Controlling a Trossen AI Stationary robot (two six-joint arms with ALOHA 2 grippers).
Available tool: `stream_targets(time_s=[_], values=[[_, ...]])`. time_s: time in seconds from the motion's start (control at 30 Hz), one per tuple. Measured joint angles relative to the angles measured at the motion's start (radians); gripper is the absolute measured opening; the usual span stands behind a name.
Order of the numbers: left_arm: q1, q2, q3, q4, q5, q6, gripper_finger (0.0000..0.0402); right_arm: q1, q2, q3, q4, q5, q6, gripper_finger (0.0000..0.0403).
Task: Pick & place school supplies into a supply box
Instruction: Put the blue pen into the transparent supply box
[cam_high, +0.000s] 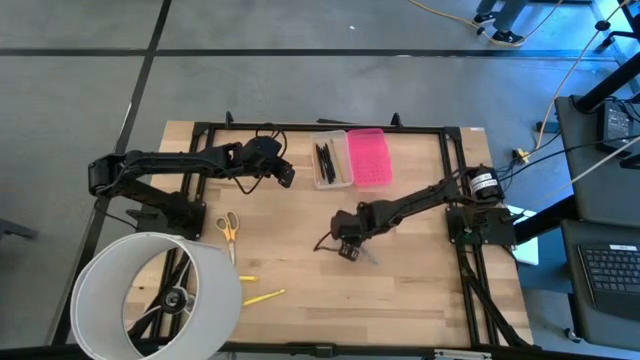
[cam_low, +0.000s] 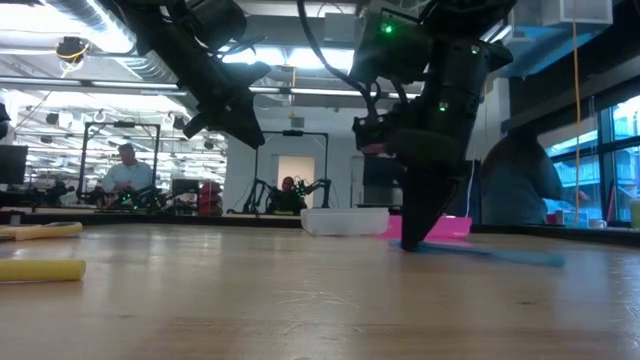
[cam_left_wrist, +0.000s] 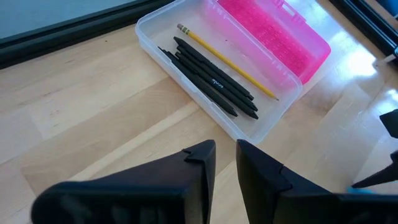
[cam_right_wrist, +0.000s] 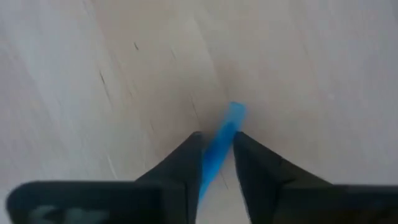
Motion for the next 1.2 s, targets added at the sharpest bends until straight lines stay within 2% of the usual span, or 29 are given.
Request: stream_targets(time_s=[0.4,0.57,0.83,1.03,1.2], values=[[0.000,0.000,0.000,0.000,0.000,0.000,0.0057,0.001,-0.001,0.000,-0.011,-0.016,-0.024,0.0035],[0.000,0.000,0.000,0.000,0.000,0.000,0.0058,0.001,-0.005,0.001,-0.025,-0.022,-0.025,0.0037],[0.000,0.000,0.000,0.000,0.000,0.000,0.0057,-0.010,-0.013,0.104,-0.224,-0.038,-0.100,0.0036],[0.000,0.000,0.000,-0.001,0.000,0.000,0.0057,-0.063,-0.051,0.197,-0.259,-0.080,-0.180,0.0041],[0.000,0.000,0.000,-0.002,0.000,0.000,0.0058,-0.149,-0.110,0.253,-0.241,-0.079,-0.252,0.0039]])
